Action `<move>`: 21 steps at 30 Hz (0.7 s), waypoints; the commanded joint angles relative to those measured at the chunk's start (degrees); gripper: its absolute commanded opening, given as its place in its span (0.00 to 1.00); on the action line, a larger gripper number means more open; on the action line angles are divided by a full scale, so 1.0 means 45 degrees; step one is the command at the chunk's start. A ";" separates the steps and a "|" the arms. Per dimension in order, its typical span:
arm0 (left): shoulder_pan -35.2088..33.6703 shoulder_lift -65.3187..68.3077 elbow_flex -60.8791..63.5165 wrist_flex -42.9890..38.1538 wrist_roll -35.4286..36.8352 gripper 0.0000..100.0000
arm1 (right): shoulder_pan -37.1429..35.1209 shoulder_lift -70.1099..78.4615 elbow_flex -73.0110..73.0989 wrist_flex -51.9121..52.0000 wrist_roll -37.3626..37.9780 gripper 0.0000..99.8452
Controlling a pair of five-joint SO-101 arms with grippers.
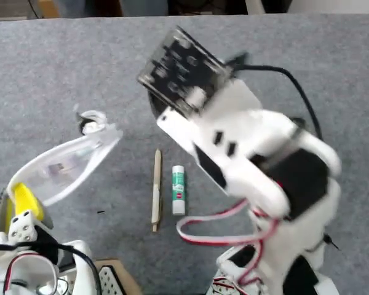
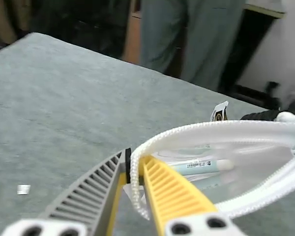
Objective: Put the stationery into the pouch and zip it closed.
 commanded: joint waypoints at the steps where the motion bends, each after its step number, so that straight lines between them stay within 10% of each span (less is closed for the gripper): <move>1: 0.1123 0.0274 -0.0459 0.0039 0.1074 0.03 | -0.0137 -0.0928 -0.0049 -0.0078 0.0039 0.01; 21: 0.2198 0.0274 0.3565 0.0020 0.1133 0.03 | -0.0801 -0.2764 0.1006 -0.1192 -0.0821 0.01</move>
